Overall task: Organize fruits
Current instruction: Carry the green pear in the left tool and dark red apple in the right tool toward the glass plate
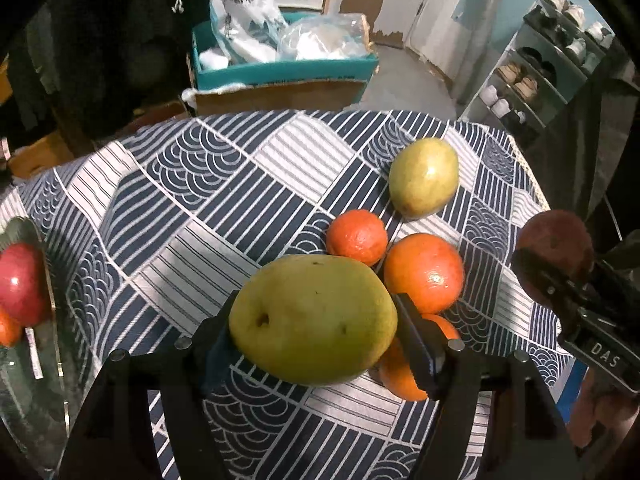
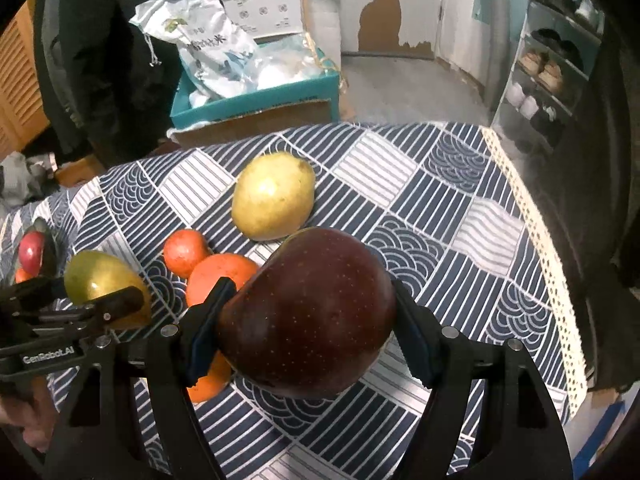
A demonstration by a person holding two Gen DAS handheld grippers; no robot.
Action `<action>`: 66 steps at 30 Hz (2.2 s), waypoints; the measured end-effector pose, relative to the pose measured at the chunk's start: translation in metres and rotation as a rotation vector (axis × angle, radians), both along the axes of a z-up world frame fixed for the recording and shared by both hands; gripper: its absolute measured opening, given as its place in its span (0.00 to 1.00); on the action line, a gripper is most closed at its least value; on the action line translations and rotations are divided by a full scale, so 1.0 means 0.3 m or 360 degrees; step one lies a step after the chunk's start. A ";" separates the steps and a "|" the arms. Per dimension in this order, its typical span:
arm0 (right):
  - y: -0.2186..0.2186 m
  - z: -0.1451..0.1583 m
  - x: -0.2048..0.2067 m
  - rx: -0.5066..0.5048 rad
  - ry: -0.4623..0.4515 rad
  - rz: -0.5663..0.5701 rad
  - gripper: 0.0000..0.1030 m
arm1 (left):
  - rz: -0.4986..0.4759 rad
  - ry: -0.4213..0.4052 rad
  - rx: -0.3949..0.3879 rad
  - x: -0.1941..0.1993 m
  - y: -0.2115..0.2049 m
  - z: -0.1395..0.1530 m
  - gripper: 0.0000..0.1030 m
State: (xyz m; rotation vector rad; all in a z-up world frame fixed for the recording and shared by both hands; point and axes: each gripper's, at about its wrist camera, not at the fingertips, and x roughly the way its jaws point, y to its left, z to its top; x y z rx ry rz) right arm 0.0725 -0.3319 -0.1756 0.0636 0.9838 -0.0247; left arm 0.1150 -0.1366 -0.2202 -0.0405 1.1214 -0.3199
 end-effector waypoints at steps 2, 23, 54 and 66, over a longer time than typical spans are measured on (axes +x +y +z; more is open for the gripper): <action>0.008 0.017 -0.007 -0.0001 -0.0019 0.0006 0.74 | -0.0005 -0.0026 0.0005 -0.013 0.003 0.025 0.73; 0.097 0.255 -0.065 -0.0030 -0.0241 0.0054 0.74 | 0.0071 -0.0291 -0.0006 -0.134 0.130 0.287 0.73; 0.401 0.507 -0.089 0.0070 -0.0460 0.0302 0.74 | 0.0283 -0.0500 -0.0077 -0.245 0.417 0.500 0.73; 0.614 0.491 -0.032 0.0103 -0.0427 0.0472 0.74 | 0.0445 -0.0478 -0.0065 -0.260 0.609 0.479 0.73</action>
